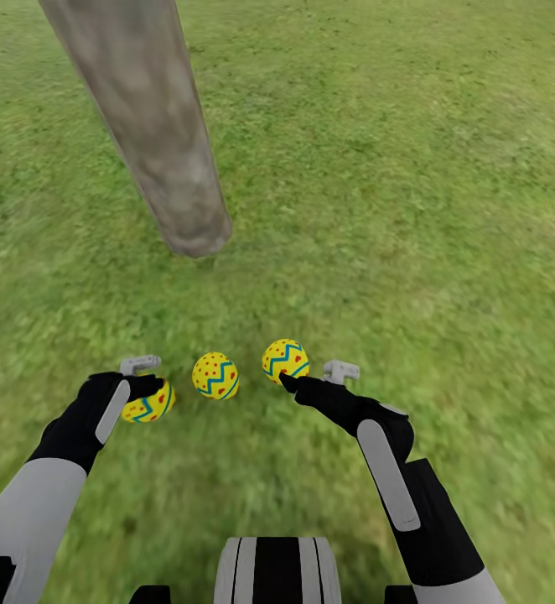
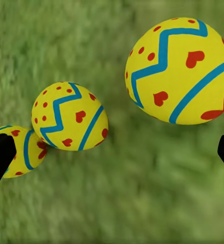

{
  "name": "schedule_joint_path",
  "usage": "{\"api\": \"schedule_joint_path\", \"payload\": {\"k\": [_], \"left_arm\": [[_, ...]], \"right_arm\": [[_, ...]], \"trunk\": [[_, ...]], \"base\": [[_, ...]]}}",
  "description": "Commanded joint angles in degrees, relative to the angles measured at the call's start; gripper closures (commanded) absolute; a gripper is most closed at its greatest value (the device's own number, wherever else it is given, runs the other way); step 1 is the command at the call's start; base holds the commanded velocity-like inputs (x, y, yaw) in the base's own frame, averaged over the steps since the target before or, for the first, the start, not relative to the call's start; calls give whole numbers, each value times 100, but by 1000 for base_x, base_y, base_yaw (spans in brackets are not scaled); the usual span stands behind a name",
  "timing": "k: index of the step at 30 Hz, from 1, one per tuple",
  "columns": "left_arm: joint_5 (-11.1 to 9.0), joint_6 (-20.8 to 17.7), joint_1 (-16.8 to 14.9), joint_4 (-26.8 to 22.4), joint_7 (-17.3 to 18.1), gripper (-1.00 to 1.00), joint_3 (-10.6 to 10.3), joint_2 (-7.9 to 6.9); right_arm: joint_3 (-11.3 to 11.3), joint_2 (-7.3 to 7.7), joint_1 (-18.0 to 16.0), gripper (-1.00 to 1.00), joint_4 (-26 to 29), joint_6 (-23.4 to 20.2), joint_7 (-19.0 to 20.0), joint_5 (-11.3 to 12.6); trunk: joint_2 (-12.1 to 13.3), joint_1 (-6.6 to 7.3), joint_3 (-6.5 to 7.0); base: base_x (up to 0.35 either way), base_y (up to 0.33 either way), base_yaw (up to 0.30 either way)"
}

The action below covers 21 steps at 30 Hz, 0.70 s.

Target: Take the three Easter eggs out of the wicker basket on the lawn in the garden, then place them on the lawn next to a single tree (choose any tree) so that all three eggs are next to the same tree and none are left in the basket.

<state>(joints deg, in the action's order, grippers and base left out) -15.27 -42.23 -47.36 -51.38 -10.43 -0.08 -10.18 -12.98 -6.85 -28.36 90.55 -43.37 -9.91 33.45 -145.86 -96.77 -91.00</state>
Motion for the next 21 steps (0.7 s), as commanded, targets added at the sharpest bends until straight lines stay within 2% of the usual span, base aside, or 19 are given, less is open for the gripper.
{"api": "schedule_joint_path", "payload": {"k": [1, 18, 21], "left_arm": [[-62, -22, -1, -22, -41, -100, -1, -1], [-65, -51, -1, -17, -31, -100, 8, -1], [-75, -72, -1, -37, -28, -100, 18, -5]], "right_arm": [[-3, -1, -3, -100, 6, -17, -58, 59], [-3, -1, -3, -100, 6, -14, -57, 65], [-3, -1, -3, -100, 6, -14, -58, 64]], "trunk": [[-1, 1, -4], [20, 42, 351], [21, 45, 373]], "base": [[0, 0, 0], [0, 0, 0], [0, 0, 0]]}}
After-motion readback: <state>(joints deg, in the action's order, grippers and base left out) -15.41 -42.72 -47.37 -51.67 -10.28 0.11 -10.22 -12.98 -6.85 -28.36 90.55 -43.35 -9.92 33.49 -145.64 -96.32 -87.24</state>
